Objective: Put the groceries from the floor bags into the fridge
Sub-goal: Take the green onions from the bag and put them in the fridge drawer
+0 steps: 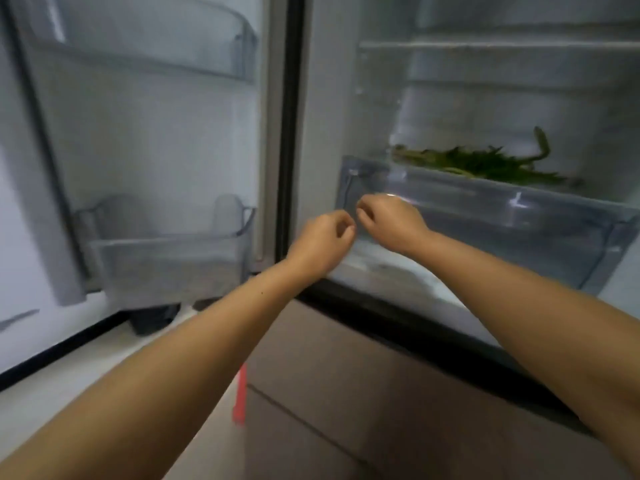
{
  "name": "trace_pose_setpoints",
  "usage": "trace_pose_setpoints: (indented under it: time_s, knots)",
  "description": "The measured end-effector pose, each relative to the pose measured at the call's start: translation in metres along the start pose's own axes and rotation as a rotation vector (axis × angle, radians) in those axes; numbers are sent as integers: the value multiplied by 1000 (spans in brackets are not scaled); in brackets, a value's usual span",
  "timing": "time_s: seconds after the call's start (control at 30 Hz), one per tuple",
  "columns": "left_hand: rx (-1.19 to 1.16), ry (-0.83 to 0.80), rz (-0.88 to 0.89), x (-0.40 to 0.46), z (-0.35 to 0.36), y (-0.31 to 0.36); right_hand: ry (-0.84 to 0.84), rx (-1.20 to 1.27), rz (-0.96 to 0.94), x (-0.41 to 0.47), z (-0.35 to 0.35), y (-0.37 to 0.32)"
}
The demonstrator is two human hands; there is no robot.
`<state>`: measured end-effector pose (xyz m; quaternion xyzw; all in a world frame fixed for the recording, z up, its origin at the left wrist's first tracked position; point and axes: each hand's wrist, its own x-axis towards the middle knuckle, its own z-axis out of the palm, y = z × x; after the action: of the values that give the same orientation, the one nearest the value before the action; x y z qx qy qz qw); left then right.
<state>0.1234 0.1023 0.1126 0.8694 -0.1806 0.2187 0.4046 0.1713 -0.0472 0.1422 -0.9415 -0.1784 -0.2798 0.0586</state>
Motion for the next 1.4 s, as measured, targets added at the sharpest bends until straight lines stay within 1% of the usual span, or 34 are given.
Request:
trace_pose_setpoints:
  time_s: [0.13,0.2,0.3,0.4,0.47,0.57,0.7,0.8,0.9,1.0,1.13,1.4]
  knots:
    - [59,-94,-192,-119,-20,-44,-91,117,-92,-77,39,-67]
    - [114,-131,-325,-177,-38,-74,-166,137,-147,-115,57,-105]
    - [174,-156,-547,-268,-75,-122,-329,117,-233,-170,83,-169]
    - [220,-131,-720,-357,-122,-161,-494,142,-370,-219,111,-249]
    - [247,-95,-827,-422,-168,-179,-588,185,-438,-243,131,-317]
    - [305,-26,-988,-529,-254,-201,-692,254,-556,-271,153,-438]
    - [403,67,-1220,-668,-388,-215,-791,367,-654,-311,161,-617]
    - [445,154,-1366,-747,-474,-224,-837,422,-740,-334,154,-733]
    - [453,203,-1440,-792,-528,-244,-867,431,-818,-339,150,-817]
    - [426,224,-1448,-807,-561,-274,-909,429,-849,-325,162,-882]
    - [380,246,-1460,-808,-606,-330,-950,401,-879,-290,200,-962]
    - [331,379,-1537,-792,-736,-455,-1035,322,-977,-203,273,-1133]
